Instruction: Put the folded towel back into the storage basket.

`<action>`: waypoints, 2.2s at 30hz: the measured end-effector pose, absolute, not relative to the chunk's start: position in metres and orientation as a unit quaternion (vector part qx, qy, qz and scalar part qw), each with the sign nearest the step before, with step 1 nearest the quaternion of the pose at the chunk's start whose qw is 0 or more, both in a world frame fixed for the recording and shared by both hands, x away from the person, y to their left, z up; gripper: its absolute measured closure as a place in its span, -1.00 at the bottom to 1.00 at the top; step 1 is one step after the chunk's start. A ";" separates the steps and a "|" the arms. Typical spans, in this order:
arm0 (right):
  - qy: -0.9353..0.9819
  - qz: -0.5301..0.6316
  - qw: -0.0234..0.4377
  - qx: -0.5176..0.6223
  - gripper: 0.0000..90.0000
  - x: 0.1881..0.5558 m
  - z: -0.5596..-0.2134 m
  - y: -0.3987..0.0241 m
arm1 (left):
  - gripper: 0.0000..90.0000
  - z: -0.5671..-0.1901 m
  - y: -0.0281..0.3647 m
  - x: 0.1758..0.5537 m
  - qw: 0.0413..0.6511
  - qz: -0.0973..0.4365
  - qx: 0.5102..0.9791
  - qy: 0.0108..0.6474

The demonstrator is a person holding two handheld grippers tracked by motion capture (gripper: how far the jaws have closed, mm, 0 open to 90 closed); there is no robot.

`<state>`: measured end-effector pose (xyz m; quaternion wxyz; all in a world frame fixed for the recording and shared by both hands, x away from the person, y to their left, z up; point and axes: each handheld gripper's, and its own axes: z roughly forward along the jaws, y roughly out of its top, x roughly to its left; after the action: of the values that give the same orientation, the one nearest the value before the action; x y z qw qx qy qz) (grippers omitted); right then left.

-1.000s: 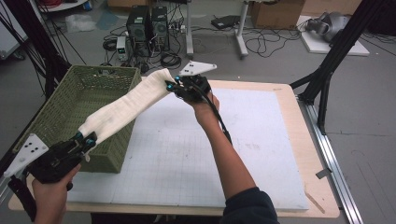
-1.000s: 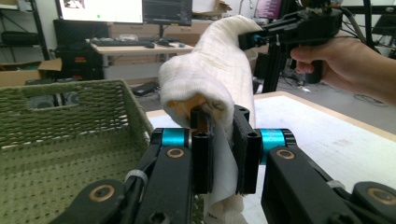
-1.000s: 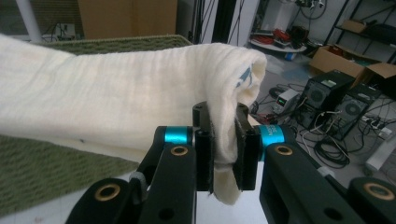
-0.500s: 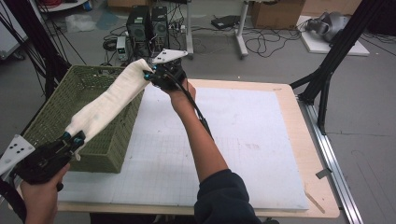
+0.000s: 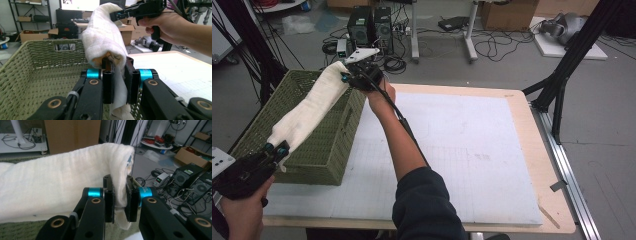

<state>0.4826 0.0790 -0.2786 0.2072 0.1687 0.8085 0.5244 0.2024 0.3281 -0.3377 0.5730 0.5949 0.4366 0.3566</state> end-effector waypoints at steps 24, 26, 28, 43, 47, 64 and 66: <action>0.813 0.495 0.199 0.234 -0.02 0.500 -0.305 0.134 | -0.10 -0.337 0.338 0.203 0.541 0.379 0.579 0.478; 0.812 0.498 0.198 0.232 -0.02 0.497 -0.304 0.126 | -0.12 -0.337 0.338 0.203 0.542 0.377 0.580 0.478; 0.809 0.505 0.193 0.233 -0.03 0.495 -0.303 0.117 | -0.15 -0.337 0.337 0.204 0.542 0.374 0.581 0.478; 0.811 0.526 0.155 0.203 -0.25 0.472 -0.302 0.070 | -0.48 -0.337 0.326 0.212 0.573 0.326 0.590 0.466; 0.811 0.529 0.144 0.205 -0.40 0.467 -0.303 0.057 | -0.50 -0.337 0.322 0.214 0.586 0.313 0.595 0.453; 0.813 0.520 0.162 0.207 -0.58 0.437 -0.307 -0.021 | -0.53 -0.338 0.298 0.223 0.598 0.309 0.619 0.406; 0.813 0.518 0.166 0.208 -0.58 0.433 -0.308 -0.030 | -0.53 -0.338 0.294 0.225 0.601 0.302 0.621 0.403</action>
<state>0.4327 -0.0305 -0.3076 0.1661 0.2076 0.8133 0.5175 0.2248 0.2936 -0.3377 0.6008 0.6209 0.4026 0.3023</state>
